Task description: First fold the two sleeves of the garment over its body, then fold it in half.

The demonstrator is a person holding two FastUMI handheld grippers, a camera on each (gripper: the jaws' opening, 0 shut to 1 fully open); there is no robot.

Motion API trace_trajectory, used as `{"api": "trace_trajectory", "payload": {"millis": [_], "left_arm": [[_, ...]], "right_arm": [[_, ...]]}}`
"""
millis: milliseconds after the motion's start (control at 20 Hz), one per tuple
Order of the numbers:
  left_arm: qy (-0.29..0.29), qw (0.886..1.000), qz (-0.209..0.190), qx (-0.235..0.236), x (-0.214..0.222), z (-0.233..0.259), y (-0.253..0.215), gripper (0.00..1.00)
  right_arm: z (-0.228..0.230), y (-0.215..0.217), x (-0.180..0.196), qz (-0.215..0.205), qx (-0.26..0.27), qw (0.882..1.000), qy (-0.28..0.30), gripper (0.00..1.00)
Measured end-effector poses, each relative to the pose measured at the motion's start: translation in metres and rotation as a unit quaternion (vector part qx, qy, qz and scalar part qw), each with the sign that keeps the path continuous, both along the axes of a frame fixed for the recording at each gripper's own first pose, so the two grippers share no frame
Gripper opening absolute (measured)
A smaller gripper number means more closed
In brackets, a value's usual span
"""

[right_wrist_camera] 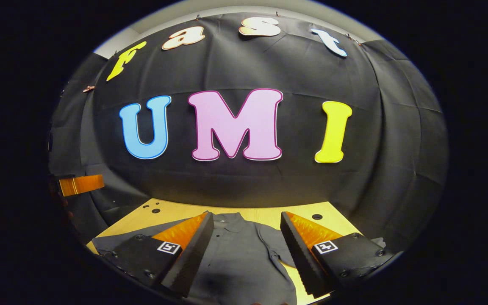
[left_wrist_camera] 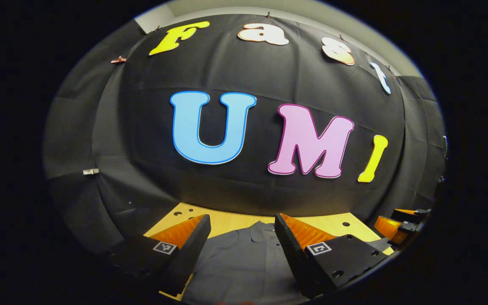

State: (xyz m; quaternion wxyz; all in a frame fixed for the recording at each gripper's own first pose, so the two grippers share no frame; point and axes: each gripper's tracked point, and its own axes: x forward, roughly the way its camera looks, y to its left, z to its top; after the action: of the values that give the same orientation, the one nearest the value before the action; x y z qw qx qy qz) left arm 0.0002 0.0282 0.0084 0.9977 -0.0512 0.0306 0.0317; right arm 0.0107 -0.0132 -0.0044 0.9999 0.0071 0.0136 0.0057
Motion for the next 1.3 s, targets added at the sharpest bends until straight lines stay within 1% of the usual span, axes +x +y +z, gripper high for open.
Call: {"api": "trace_trajectory", "payload": {"millis": [150, 350, 650, 850, 1100, 1300], "left_arm": [[0.006, 1.000, 0.008, 0.006, -0.002, -0.008, 0.000, 0.96], [0.009, 1.000, 0.012, 0.027, -0.001, -0.015, 0.000, 0.96], [0.031, 0.999, 0.019, 0.029, 0.002, -0.037, -0.007, 0.96], [0.053, 0.998, 0.029, 0.036, 0.005, -0.057, -0.010, 0.96], [0.079, 0.995, 0.050, 0.022, 0.009, -0.078, -0.016, 0.96], [0.099, 0.992, 0.075, 0.021, 0.012, -0.095, -0.022, 0.96]], "right_arm": [[-0.006, -0.012, 0.000, -0.009, 0.007, 1.000, 0.007, 0.98], [-0.013, -0.040, 0.003, -0.037, 0.012, 0.999, 0.016, 0.98], [-0.036, -0.110, 0.009, -0.108, 0.025, 0.993, 0.039, 0.98], [-0.061, -0.168, 0.014, -0.160, 0.042, 0.984, 0.063, 0.98], [-0.092, -0.235, 0.021, -0.216, 0.069, 0.969, 0.099, 0.98], [-0.126, -0.291, 0.023, -0.243, 0.076, 0.957, 0.136, 0.99]]}}
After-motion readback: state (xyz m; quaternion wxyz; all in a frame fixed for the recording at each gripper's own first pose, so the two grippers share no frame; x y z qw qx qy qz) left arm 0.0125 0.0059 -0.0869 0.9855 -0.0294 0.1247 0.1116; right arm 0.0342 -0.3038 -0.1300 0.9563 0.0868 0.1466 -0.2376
